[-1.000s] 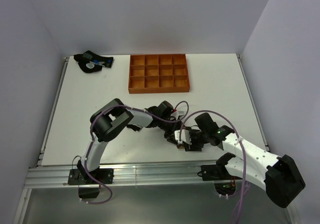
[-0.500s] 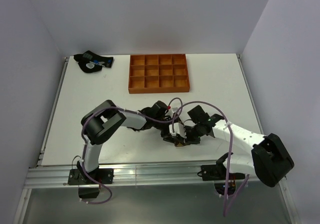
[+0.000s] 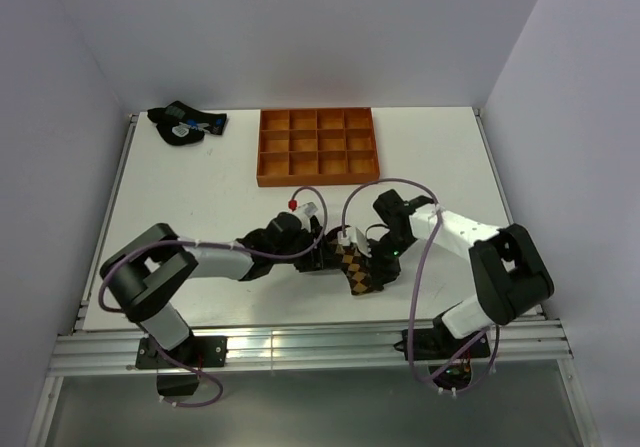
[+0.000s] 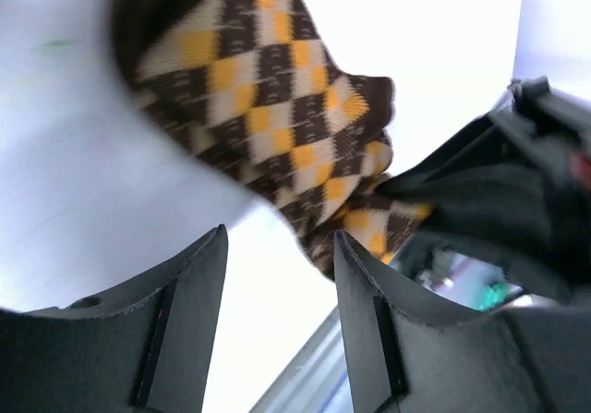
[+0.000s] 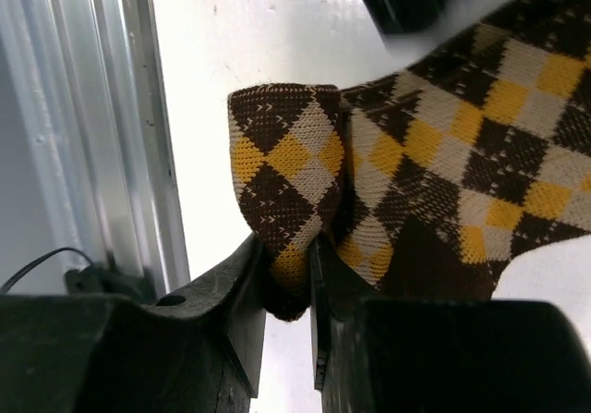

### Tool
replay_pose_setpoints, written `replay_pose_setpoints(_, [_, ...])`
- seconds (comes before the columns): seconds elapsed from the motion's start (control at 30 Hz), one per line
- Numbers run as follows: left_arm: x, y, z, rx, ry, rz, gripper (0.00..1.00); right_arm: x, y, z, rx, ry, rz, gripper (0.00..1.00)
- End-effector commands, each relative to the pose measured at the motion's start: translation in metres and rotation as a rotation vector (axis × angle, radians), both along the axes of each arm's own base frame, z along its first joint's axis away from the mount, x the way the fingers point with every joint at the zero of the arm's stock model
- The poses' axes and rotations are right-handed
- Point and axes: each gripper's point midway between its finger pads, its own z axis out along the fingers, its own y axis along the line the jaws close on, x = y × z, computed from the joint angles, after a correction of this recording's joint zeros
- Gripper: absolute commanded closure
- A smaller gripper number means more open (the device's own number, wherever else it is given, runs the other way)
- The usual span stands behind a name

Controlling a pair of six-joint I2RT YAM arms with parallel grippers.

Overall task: Roll the socks
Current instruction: Roll the sock at the center of the board.

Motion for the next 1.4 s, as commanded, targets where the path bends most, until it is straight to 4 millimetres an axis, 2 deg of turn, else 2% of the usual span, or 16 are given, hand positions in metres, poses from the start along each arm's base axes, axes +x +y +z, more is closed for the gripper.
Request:
replay_pose_setpoints(0.0, [0.030,0.014,0.031,-0.037,-0.220,0.136,0.45,-0.002,0.001,0.015,0.036,0.115,-0.020,0.91])
replay_pose_setpoints(0.03, [0.035,0.020,0.040,-0.030,-0.286,0.166,0.45,0.003,0.001,0.013,0.032,0.143,-0.022,0.91])
replay_pose_setpoints(0.13, [0.038,0.026,0.044,0.047,-0.409,0.192,0.45,0.009,-0.003,0.009,0.002,0.243,-0.048,0.92])
replay_pose_setpoints(0.17, [0.039,0.025,0.053,0.078,-0.494,0.168,0.45,0.008,-0.005,0.009,-0.011,0.280,-0.062,0.92])
replay_pose_setpoints(0.2, [0.037,0.025,0.053,0.117,-0.533,0.158,0.45,0.015,-0.006,0.010,-0.011,0.290,-0.084,0.92])
replay_pose_setpoints(0.23, [0.028,0.018,0.055,0.152,-0.604,0.108,0.45,0.016,-0.007,0.005,-0.025,0.326,-0.093,0.92])
replay_pose_setpoints(0.27, [0.031,0.016,0.062,0.180,-0.657,0.123,0.45,0.017,-0.008,0.004,-0.037,0.346,-0.109,0.92])
replay_pose_setpoints(0.43, [0.004,-0.015,0.064,0.291,-0.849,-0.044,0.44,0.024,-0.010,-0.007,-0.101,0.442,-0.169,0.93])
replay_pose_setpoints(0.5, [0.001,-0.025,0.070,0.328,-0.907,-0.060,0.43,0.026,-0.010,-0.008,-0.116,0.455,-0.175,0.92])
replay_pose_setpoints(0.53, [-0.009,-0.030,0.059,0.376,-0.936,-0.119,0.42,0.025,-0.010,-0.009,-0.125,0.476,-0.178,0.92])
replay_pose_setpoints(0.57, [-0.010,-0.037,0.063,0.383,-0.957,-0.131,0.40,0.024,-0.010,-0.009,-0.134,0.487,-0.180,0.92])
replay_pose_setpoints(0.63, [-0.021,-0.044,0.052,0.420,-0.986,-0.206,0.39,0.026,-0.010,-0.009,-0.141,0.497,-0.192,0.92])
replay_pose_setpoints(0.7, [-0.026,-0.053,0.052,0.427,-1.007,-0.243,0.38,0.027,-0.009,-0.007,-0.141,0.507,-0.195,0.92])
replay_pose_setpoints(0.93, [-0.046,-0.061,0.026,0.574,-1.120,-0.395,0.35,0.032,-0.011,-0.012,-0.175,0.510,-0.212,0.92])
replay_pose_setpoints(1.13, [-0.056,-0.067,0.014,0.665,-1.243,-0.471,0.35,0.034,-0.011,-0.017,-0.186,0.516,-0.219,0.92])
replay_pose_setpoints(1.37, [-0.054,-0.069,0.001,0.724,-1.311,-0.468,0.35,0.035,-0.012,-0.022,-0.198,0.520,-0.225,0.93])
